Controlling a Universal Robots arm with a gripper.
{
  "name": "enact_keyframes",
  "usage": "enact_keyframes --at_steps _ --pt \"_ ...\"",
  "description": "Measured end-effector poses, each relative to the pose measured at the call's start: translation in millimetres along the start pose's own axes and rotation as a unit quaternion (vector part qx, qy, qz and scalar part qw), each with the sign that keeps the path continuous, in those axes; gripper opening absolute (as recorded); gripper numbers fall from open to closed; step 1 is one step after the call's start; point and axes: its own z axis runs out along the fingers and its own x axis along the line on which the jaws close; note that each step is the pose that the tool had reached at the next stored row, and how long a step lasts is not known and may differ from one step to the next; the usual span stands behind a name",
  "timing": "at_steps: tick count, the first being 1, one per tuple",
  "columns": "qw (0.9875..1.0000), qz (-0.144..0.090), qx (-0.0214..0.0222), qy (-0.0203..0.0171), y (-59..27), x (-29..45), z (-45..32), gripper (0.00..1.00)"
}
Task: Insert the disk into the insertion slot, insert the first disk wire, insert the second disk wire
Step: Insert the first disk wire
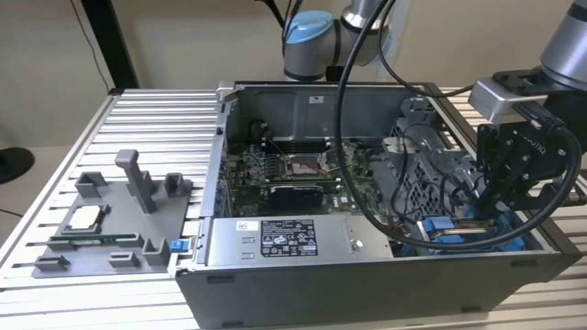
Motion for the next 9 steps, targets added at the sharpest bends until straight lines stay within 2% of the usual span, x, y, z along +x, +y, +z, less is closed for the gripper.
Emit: enact_keyframes --at_steps 9 --pt "1.0000 0.000 0.0000 -0.0004 -4.3 -4.8 2.7 0.00"
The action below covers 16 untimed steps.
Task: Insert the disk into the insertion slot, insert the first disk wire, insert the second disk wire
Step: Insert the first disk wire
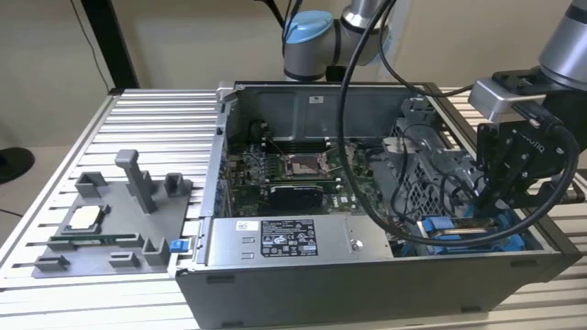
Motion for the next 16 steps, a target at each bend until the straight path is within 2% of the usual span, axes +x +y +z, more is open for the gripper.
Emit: enact_keyframes --at_steps 5,12,16 --pt "1.0000 0.000 0.0001 -0.0032 -4.2 -2.1 4.9 0.00" --pt "0.9999 0.000 0.0003 -0.0124 -7.5 -3.1 8.4 0.00" --pt "0.9999 0.001 0.0003 -0.0125 -8.1 -1.4 8.7 0.00"
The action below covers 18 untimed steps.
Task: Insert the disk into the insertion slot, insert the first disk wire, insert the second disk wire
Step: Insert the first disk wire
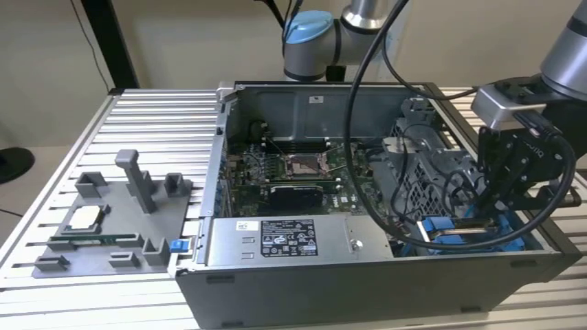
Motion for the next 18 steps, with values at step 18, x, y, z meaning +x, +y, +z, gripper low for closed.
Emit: enact_keyframes --at_steps 18 --pt "1.0000 0.004 -0.0001 -0.0029 -0.1 1.7 7.4 0.00"
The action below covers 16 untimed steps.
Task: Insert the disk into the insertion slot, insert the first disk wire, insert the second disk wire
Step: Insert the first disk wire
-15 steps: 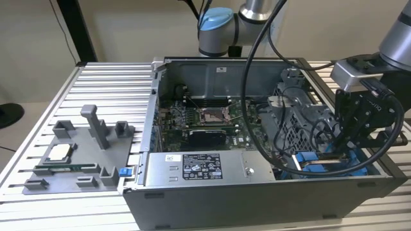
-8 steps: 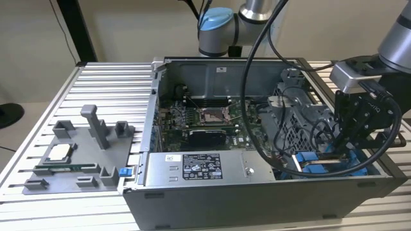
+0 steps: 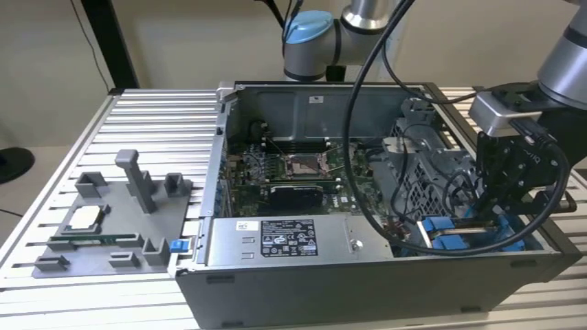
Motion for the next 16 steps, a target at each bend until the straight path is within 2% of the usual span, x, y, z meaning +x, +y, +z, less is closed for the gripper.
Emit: enact_keyframes --at_steps 3,7,8,9,14,16 --pt "1.0000 0.001 0.0000 0.0011 -0.1 0.0 4.4 0.00" --pt "1.0000 0.001 -0.0001 -0.0005 -0.1 0.0 5.8 0.00" --pt "1.0000 0.001 -0.0004 -0.0020 -0.1 -0.1 5.2 1.00" --pt "1.0000 0.001 -0.0005 -0.0029 -0.1 0.0 3.3 1.00" --pt "1.0000 0.002 -0.0011 -0.0027 0.0 0.1 -16.7 1.00" --pt "1.0000 0.001 -0.0018 -0.0029 0.1 0.1 -22.4 1.00"
